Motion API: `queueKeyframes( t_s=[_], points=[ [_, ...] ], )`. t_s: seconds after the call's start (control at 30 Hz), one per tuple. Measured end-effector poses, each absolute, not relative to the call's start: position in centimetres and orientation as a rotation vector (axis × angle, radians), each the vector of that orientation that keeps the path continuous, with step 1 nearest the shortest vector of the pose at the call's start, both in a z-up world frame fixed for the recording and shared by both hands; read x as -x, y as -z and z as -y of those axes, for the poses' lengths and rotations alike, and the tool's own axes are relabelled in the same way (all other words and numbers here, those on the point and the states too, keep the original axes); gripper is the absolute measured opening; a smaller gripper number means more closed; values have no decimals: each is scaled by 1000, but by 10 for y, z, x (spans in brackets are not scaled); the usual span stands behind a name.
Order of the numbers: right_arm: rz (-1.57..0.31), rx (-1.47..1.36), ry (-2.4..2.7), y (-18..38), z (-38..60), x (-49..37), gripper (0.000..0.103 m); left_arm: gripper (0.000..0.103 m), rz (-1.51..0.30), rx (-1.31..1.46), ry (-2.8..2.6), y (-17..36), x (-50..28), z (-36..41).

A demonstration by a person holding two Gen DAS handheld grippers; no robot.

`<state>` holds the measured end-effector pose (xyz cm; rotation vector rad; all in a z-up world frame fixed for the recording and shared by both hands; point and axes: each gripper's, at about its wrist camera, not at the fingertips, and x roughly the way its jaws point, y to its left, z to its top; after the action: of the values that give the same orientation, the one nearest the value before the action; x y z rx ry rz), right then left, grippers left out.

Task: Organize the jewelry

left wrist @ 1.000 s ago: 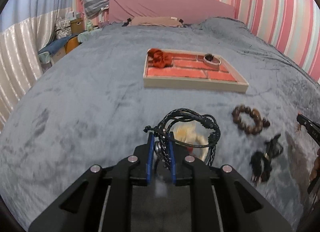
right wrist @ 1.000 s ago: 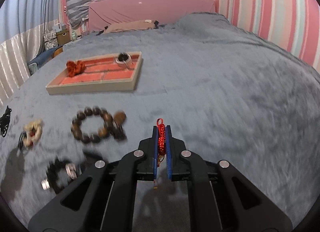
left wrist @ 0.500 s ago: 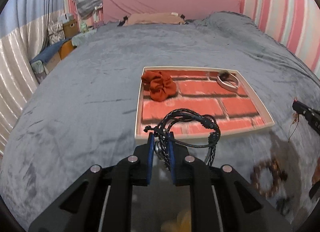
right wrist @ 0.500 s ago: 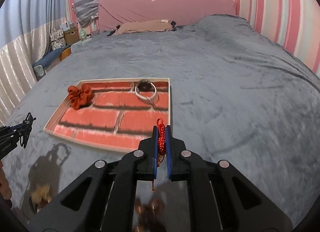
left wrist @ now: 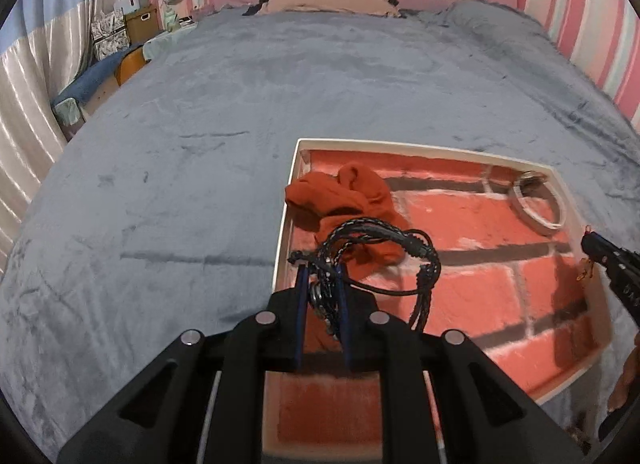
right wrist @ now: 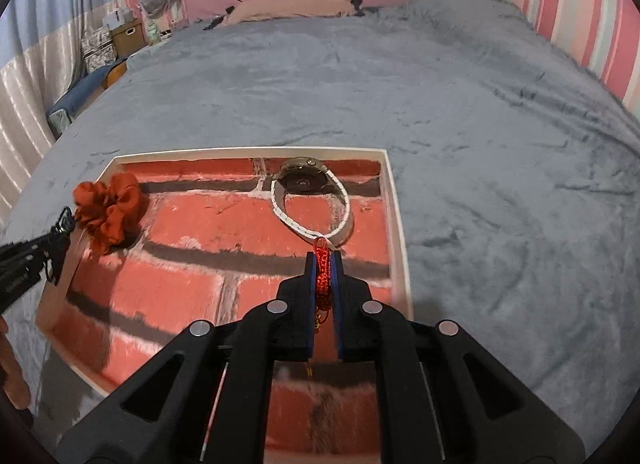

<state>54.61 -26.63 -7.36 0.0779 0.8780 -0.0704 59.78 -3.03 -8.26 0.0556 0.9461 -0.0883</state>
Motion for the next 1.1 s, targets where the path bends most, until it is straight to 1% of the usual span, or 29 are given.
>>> queueKeyframes(
  t_s=[0.13,0.27,0.4,0.5,0.57,0.6,0.63,0.67,0.7,0.73,0.77,0.8,0.87,0.93,1.03,1.1],
  points=[
    [-909,-30,85,92,260,-562,8,14,-952,-103,89,99,-606,36],
    [-944,-20,92,107,258,-572,8,14,-965,-93,82,113,-617,37],
    [-952,-1,86,112,258,-577,8,15,-946,-114,78,117,-618,39],
    [-970,-13,89,112,261,-579,12,15,-950,-112,76,116,-617,39],
    [-971,-10,87,110,261,-577,31,16,-951,-96,93,113,-614,38],
    [-963,-12,77,108,259,-575,33,17,-947,-84,104,109,-611,37],
    [-948,-12,72,104,259,-571,38,21,-945,-81,112,106,-608,37],
    [-938,-13,73,101,259,-567,45,30,-939,-83,120,102,-604,38],
    [-929,-15,74,97,259,-563,48,37,-930,-87,124,98,-601,39],
    [-916,-15,71,90,259,-558,52,47,-908,-95,126,91,-595,40],
    [-907,-11,67,85,259,-554,55,54,-893,-102,127,86,-591,41],
    [-899,-2,68,79,259,-549,57,56,-877,-110,130,77,-583,42],
    [-884,9,80,66,259,-539,65,56,-872,-113,126,67,-575,42],
    [-866,-5,86,51,261,-527,68,56,-862,-102,125,52,-565,39],
    [-832,-10,89,29,262,-505,77,57,-843,-94,118,30,-543,32],
    [-813,1,92,17,261,-489,78,57,-834,-89,105,18,-528,25]
  ],
)
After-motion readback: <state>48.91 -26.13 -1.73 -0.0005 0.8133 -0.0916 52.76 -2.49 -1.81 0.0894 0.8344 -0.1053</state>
